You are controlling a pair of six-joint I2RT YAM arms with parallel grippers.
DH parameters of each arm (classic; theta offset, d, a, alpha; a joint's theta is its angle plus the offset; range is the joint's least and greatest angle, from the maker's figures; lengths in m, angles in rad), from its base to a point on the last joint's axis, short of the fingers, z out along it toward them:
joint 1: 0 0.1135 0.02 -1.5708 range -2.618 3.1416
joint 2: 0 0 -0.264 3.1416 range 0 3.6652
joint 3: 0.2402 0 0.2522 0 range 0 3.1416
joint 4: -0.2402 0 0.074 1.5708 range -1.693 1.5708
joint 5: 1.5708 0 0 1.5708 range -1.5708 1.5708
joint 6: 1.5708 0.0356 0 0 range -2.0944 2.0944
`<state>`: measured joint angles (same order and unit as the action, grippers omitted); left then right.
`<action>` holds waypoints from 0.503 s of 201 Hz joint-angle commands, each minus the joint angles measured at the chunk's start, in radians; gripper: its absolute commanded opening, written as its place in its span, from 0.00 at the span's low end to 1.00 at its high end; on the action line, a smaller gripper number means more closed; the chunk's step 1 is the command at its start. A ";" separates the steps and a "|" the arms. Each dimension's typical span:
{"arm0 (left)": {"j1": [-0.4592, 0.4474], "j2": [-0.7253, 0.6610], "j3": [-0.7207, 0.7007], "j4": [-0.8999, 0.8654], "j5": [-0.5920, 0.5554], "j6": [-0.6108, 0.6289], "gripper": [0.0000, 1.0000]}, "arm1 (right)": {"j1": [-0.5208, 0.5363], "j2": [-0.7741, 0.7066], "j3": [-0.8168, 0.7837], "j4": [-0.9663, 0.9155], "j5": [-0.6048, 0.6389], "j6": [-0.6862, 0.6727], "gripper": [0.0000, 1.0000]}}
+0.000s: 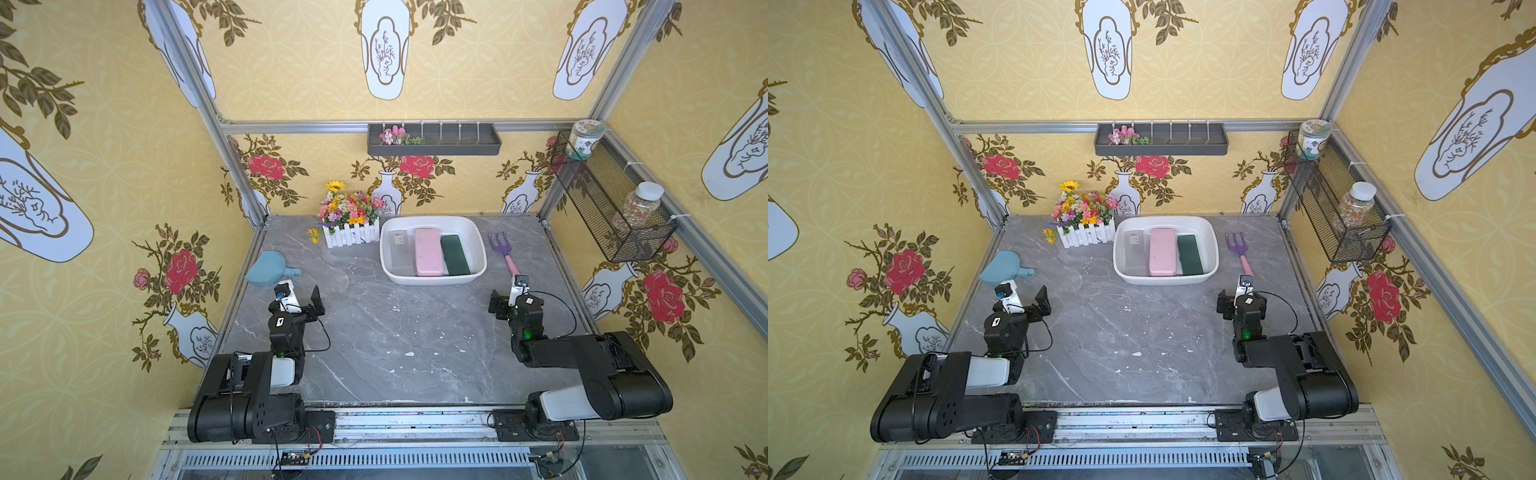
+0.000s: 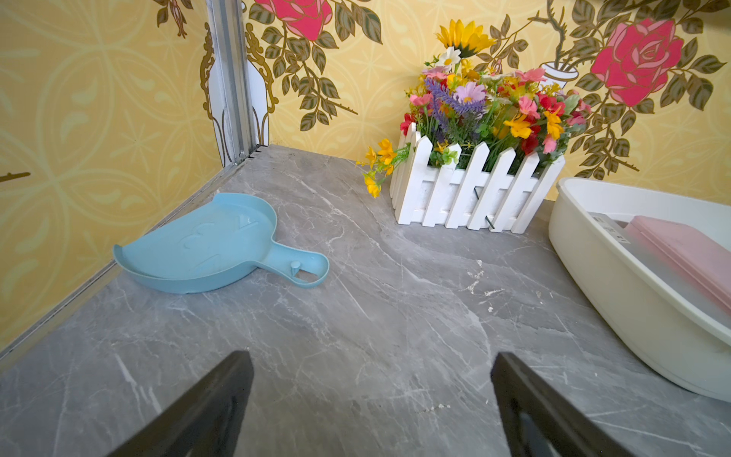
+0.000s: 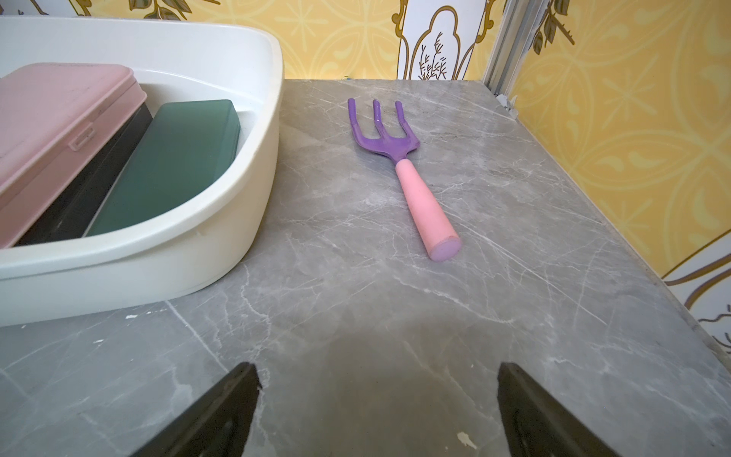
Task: Put the pencil case into the storage box
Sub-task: Reset both arms
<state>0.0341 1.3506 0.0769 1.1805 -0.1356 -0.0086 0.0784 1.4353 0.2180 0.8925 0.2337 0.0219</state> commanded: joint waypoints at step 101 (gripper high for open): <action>0.001 -0.006 0.001 0.019 -0.006 -0.007 1.00 | 0.000 0.001 0.001 0.046 -0.001 -0.001 0.97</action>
<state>0.0341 1.3460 0.0830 1.1797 -0.1356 -0.0116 0.0784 1.4353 0.2180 0.8925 0.2337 0.0219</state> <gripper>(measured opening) 0.999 0.969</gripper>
